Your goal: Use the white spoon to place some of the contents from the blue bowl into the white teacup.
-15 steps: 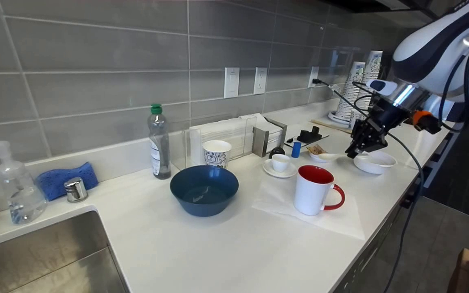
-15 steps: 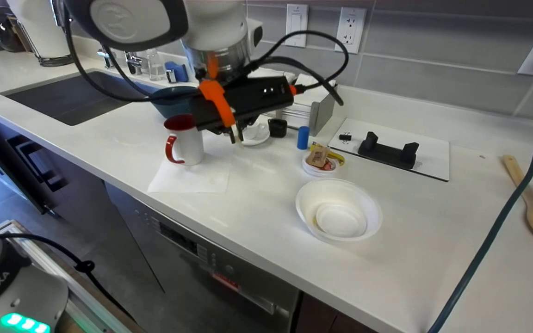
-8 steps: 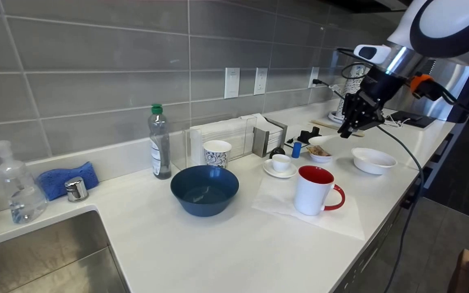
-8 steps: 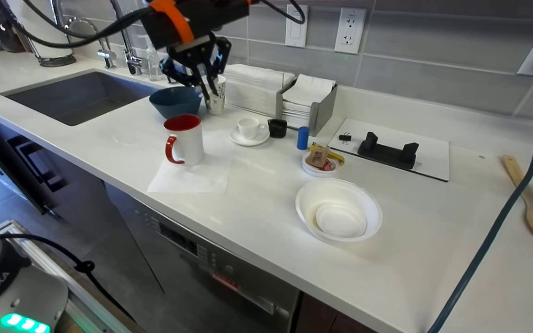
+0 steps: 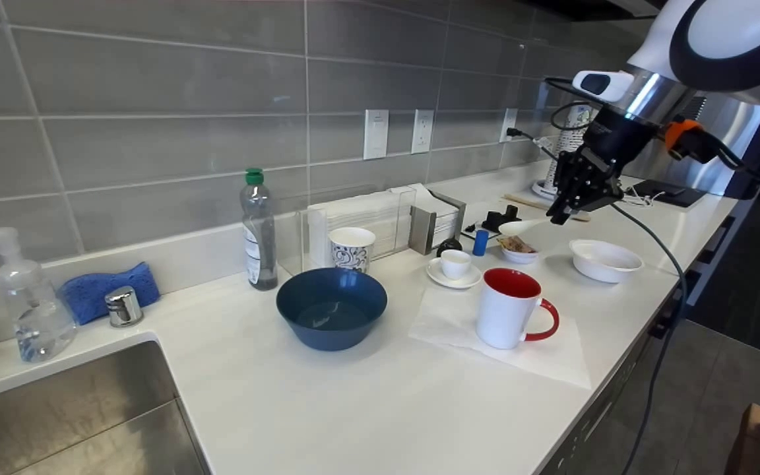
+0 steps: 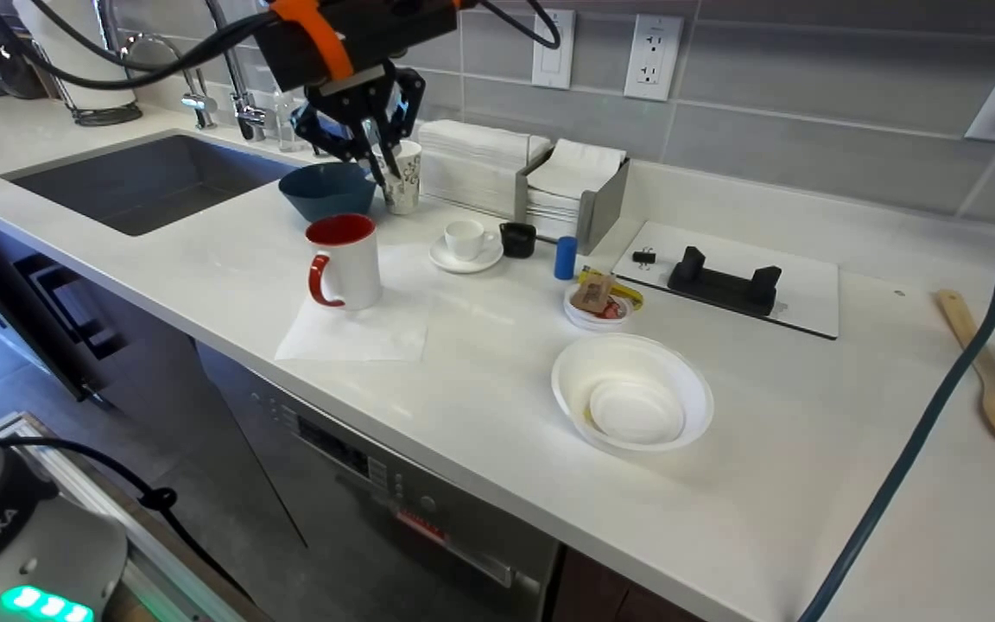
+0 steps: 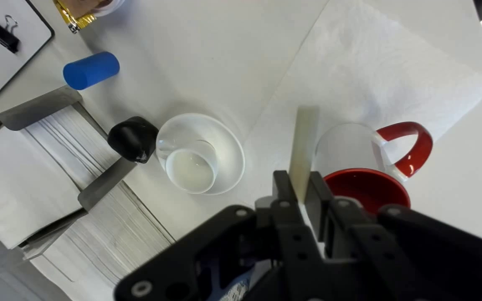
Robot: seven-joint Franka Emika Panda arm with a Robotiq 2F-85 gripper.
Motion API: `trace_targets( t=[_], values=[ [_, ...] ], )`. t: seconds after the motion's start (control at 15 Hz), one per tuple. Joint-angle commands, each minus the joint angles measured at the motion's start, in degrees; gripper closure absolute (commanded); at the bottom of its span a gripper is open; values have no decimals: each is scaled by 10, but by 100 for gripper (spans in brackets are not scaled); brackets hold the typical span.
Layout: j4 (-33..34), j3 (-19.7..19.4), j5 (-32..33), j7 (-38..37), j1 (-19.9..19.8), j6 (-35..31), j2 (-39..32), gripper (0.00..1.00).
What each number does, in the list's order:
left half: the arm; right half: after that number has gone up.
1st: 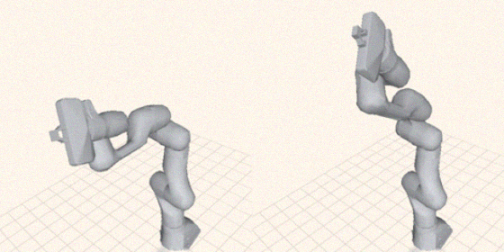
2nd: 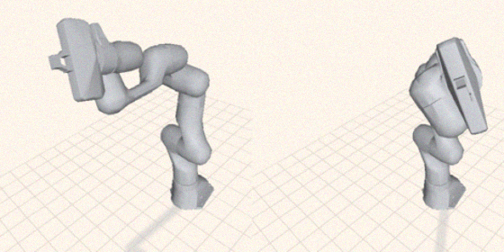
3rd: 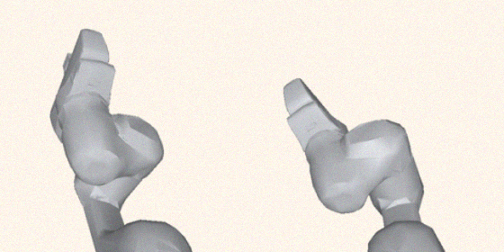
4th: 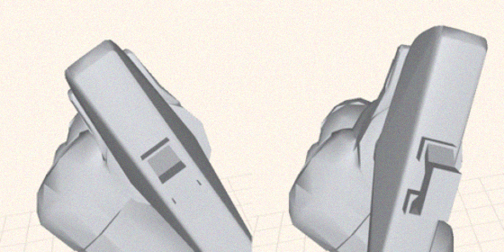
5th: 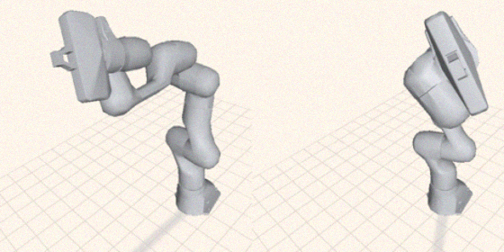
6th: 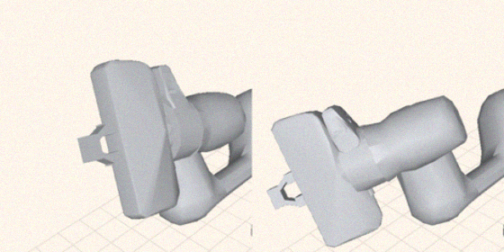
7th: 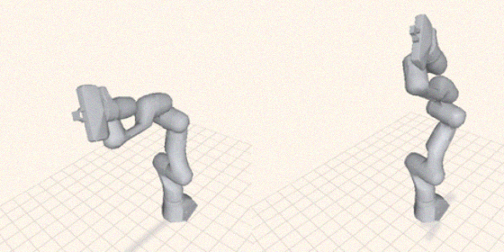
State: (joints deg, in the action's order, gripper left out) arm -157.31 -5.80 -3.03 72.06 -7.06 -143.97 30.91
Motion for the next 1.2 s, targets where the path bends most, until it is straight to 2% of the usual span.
trace_targets(
  t=[0.0,0.33,0.53,0.73,0.93,1.0,1.07,1.13],
  values=[
    [0,-24,22,-16,23,1,2,97],
    [87,39,61,-65,76,24,-91,97],
    [147,87,126,-129,87,37,-165,97],
    [207,119,194,-193,96,46,-242,97],
    [261,133,244,-249,110,41,-309,97],
    [208,119,211,-212,111,29,-256,97],
    [219,121,212,-218,114,29,-273,87],
    [220,121,212,-218,114,29,-277,87]
  ],
)
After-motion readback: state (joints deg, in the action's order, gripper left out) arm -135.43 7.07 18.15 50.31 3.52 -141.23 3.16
